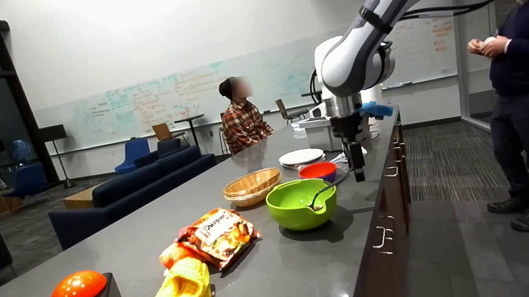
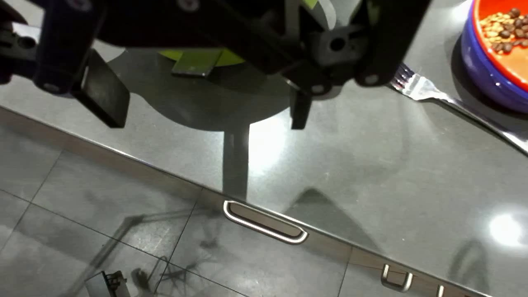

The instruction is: Stir the contents of the green bowl

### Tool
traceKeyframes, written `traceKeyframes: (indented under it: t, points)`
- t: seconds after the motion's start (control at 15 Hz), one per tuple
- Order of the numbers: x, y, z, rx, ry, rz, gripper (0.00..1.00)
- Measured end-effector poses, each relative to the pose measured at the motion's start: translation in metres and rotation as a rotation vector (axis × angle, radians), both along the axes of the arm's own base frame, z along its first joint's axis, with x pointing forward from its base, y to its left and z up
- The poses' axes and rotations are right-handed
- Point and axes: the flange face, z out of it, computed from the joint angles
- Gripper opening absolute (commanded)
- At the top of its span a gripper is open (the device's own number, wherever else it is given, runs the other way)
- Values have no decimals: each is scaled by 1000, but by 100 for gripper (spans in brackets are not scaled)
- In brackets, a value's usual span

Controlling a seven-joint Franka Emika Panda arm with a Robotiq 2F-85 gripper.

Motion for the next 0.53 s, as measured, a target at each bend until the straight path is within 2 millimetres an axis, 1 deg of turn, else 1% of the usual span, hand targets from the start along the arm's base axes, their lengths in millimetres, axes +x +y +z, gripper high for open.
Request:
traceKeyframes:
  t: [0.53]
  points:
    - [1, 1, 1, 1, -3, 8, 100]
